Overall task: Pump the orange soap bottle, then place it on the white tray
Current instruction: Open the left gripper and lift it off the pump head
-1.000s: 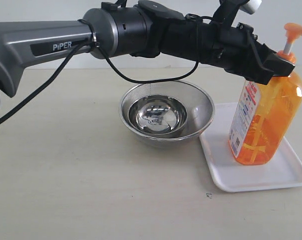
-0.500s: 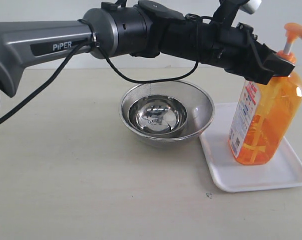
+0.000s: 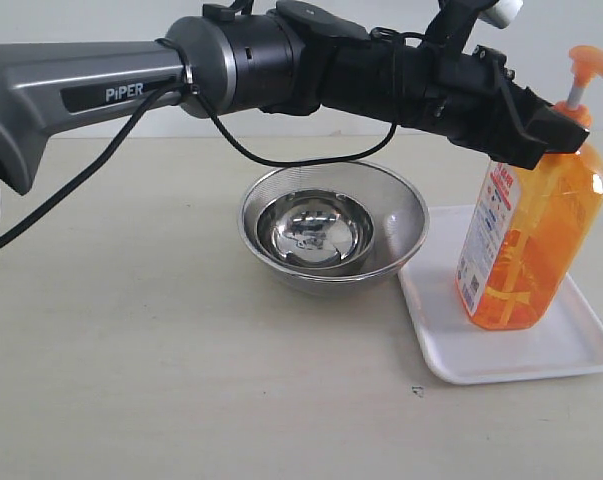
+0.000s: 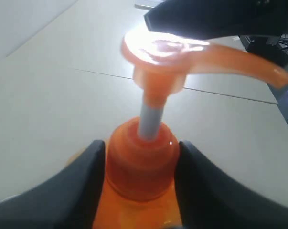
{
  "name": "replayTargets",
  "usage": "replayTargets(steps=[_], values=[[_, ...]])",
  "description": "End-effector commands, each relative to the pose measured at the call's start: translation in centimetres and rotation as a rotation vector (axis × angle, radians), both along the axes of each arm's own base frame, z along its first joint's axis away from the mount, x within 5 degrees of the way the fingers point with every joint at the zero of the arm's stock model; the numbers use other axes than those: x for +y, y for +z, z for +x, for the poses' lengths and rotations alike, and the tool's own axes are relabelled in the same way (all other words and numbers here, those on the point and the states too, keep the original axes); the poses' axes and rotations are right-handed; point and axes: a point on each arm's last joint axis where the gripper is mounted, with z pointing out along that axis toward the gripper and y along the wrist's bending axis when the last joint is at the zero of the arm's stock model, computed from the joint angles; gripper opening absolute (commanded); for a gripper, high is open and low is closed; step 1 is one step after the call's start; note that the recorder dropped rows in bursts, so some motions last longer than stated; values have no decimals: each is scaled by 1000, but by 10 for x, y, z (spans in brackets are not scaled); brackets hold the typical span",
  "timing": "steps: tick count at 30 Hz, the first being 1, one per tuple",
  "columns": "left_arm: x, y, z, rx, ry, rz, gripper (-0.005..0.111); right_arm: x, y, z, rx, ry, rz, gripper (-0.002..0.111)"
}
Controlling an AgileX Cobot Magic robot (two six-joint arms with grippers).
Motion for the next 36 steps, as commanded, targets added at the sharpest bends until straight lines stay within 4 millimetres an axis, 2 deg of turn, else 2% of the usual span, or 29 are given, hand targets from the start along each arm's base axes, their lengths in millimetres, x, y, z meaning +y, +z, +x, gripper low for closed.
replayTargets(steps=[1,4,10,13,24,29,36], values=[[-4,2,-7,32,-33,-6,5,-1,1,-1,-10,-9,-15,0],[-4,2,-7,32,-33,-6,14,-1,1,-1,-10,-9,-15,0],[-4,2,-7,32,-33,-6,55,-1,1,-1,-10,-8,-14,0],[-4,2,-7,32,-33,-6,66,-1,1,-1,-10,-8,-14,0],[-4,2,-7,32,-33,-6,69,-1,1,-1,-10,-6,-13,0],[-4,2,-7,32,-33,-6,78,-1,1,-1,-10,-4,-12,0],[-4,2,-7,32,-31,-6,79,0,1,-2,-10,0,-11,0]])
